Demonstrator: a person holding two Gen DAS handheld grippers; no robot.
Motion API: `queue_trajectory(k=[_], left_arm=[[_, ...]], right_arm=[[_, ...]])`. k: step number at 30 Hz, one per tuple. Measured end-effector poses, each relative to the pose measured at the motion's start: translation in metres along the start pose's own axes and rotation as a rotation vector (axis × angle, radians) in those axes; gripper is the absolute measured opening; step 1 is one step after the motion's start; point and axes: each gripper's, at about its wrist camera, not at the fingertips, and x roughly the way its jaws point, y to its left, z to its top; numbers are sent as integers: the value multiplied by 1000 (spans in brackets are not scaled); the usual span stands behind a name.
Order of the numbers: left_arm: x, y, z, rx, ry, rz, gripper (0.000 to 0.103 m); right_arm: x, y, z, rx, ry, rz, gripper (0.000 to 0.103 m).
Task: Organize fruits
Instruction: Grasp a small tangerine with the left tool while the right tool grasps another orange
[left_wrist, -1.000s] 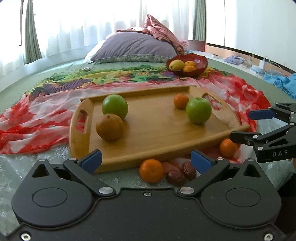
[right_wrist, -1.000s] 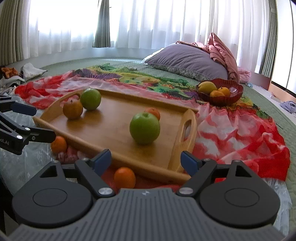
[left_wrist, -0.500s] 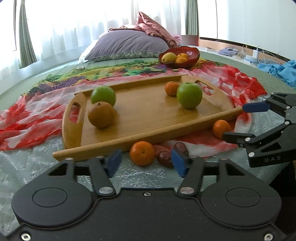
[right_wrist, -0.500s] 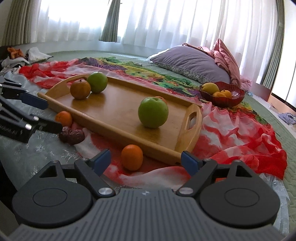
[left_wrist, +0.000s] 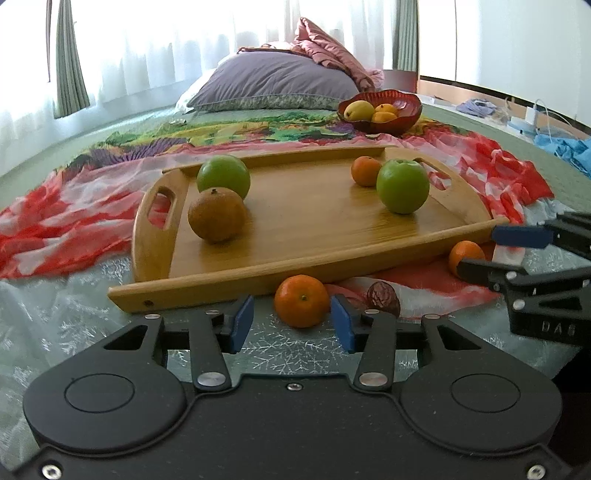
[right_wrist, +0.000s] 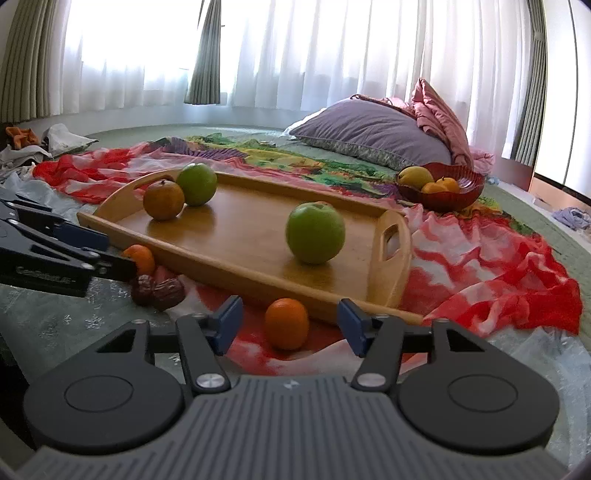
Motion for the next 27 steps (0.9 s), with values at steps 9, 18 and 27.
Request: queue_trajectory(k=[9,18,27], left_arm=[[13,3,0,-62,18,-7,43],[18,5,-1,-98,19,-11,43],[20,0,-2,-124,0,-8,33]], right_arm=[[6,2,-3,13,38,-5,55],[11,-1,-4,48,54,-5,48],[21,-3,-7,114,66,-14,39]])
